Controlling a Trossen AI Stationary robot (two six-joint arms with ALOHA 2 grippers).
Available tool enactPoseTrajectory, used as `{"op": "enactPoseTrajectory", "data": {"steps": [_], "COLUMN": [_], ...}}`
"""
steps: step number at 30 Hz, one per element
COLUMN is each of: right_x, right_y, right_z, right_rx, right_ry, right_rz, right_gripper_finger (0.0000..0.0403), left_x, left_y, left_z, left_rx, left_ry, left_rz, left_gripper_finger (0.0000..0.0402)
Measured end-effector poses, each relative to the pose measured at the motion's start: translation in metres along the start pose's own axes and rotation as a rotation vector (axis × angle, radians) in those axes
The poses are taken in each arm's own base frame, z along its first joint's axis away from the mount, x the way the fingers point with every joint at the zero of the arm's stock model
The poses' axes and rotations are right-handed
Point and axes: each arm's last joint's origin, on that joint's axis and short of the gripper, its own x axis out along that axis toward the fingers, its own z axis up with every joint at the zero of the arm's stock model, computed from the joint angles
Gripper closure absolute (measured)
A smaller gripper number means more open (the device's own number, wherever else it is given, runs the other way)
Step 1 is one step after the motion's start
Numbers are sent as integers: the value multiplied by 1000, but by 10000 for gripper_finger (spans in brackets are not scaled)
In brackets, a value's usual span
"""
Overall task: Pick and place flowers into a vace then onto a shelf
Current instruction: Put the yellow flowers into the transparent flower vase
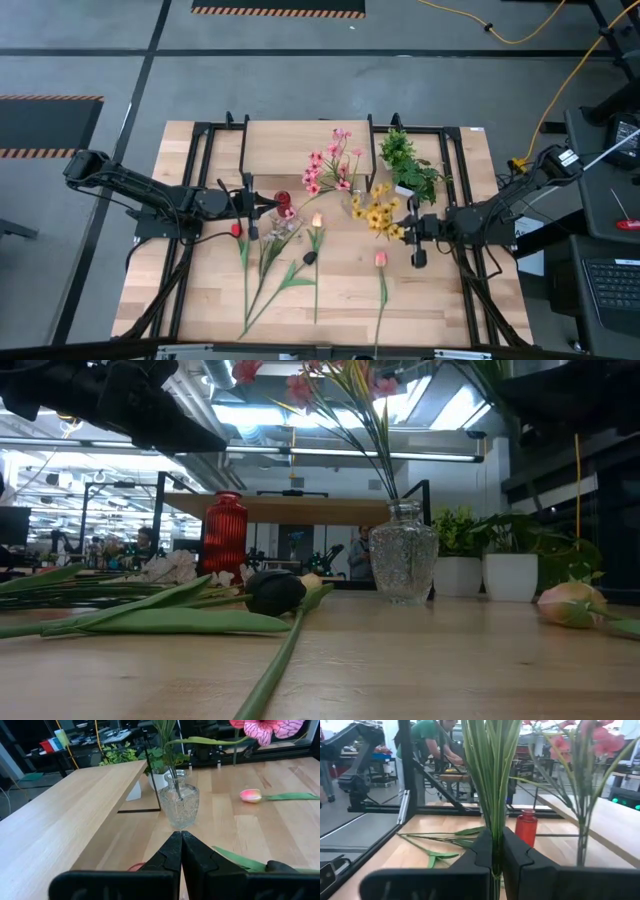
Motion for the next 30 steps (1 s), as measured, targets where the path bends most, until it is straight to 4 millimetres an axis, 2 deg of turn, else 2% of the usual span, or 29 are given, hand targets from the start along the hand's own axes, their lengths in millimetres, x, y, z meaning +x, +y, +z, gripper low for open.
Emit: {"op": "enactPoseTrajectory", "data": {"steps": [7,12,16,23,30], "right_x": [3,5,8,21,33], "right_y": [-11,-22,-29,-47,-60], "right_z": [14,24,29,17,6], "right_rx": [-61,-93,-108,-102,-135], "right_ry": [-129,-234,-311,-282,-319], "right_rz": [-78,-140,-105,-184,-157], "right_gripper_finger": [390,390,390,390,390], "left_x": [0,0,0,0,0], "left_y": [0,0,0,0,0], "left_z": [0,0,0,0,0], "left_rx": [7,113,173,182,182], "left_ry": [-1,-1,-3,-4,-4], "left_rz": [2,3,3,2,2], "left_gripper_finger": [398,398,398,398,398]}}
